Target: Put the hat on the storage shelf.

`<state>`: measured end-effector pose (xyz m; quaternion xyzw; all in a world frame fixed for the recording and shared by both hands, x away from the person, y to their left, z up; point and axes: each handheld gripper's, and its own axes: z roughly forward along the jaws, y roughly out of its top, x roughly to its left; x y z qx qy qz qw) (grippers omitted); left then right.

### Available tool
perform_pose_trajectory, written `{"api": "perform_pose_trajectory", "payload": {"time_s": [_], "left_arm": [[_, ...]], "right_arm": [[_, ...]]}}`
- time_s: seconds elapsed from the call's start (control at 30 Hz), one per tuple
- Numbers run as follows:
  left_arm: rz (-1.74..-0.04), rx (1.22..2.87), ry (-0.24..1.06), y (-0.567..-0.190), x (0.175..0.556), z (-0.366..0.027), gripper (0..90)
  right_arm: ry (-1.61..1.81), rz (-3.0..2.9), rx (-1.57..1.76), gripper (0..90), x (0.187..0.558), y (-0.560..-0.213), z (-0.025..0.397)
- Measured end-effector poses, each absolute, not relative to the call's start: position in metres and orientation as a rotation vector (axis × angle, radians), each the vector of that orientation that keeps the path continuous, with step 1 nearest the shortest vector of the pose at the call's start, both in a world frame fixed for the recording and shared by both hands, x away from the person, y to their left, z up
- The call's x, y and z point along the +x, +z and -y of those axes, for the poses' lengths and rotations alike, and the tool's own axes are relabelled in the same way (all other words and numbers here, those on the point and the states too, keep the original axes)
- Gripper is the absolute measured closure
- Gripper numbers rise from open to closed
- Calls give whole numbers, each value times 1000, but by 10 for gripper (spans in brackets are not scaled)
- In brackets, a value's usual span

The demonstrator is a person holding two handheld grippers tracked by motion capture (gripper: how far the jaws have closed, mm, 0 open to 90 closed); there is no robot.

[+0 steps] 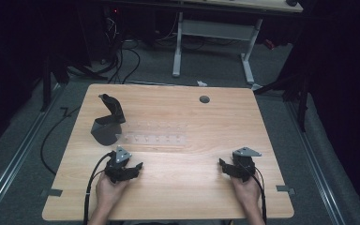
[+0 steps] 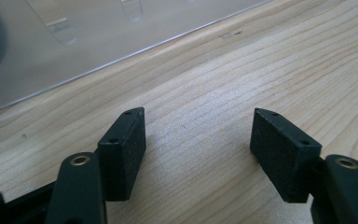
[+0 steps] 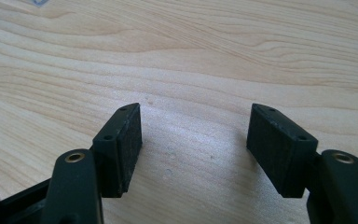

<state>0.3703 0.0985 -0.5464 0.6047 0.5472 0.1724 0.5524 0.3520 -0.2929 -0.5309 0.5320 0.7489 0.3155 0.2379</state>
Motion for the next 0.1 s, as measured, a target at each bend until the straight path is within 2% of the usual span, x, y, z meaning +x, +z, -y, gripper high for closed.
{"api": "perform_pose_trajectory", "payload": {"time_s": [0.1], "left_arm": [[-1296, 1433, 409, -546, 371, -99, 348]], "right_arm": [[864, -2052, 1458, 358, 352, -531, 293]]}}
